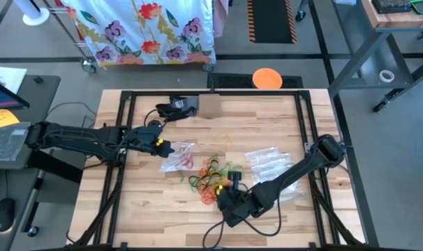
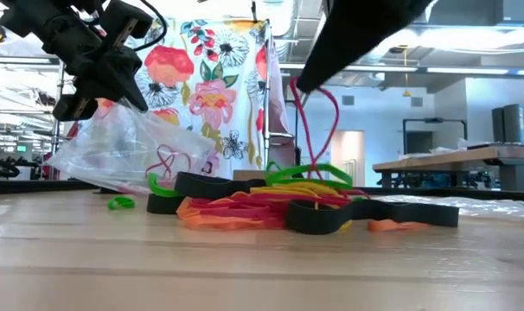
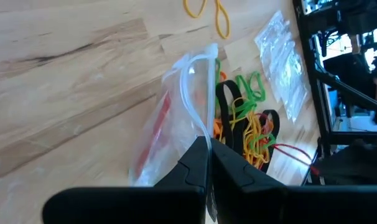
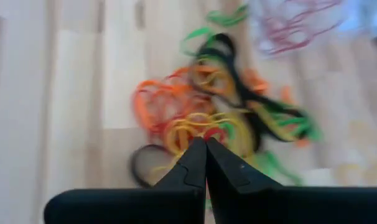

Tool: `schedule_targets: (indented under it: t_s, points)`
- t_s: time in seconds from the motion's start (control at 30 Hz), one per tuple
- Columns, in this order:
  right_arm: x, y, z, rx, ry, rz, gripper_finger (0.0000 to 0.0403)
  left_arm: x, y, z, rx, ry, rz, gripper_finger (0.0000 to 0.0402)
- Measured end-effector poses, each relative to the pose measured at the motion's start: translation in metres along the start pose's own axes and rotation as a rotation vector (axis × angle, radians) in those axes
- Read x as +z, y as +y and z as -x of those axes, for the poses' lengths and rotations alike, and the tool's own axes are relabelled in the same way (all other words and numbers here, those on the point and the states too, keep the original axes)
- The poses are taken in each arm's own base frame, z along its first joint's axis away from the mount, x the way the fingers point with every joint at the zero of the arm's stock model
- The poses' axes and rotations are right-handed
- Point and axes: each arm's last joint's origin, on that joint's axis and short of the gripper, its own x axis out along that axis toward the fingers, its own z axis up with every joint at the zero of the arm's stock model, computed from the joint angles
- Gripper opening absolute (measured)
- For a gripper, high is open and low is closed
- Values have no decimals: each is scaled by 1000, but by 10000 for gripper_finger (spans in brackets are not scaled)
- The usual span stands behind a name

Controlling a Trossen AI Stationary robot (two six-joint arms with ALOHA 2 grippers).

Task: Sort rubber bands
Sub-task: Put the red rubber band into the transparent zip bag

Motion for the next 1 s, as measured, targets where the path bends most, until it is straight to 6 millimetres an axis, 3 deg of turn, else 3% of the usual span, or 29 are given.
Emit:
schedule_targets:
  t_s: [0.4,0.5,1.0]
  points:
    - [55,-52,27,-319,-81,34,0,0,0,0,-1,2,-38,0]
    - [67,-62,29,-295,-97,16,0,0,0,0,-4,8,-49,0]
    - [109,-117,-2,-101,-271,6,0,-1,0,0,-15,31,-135,0]
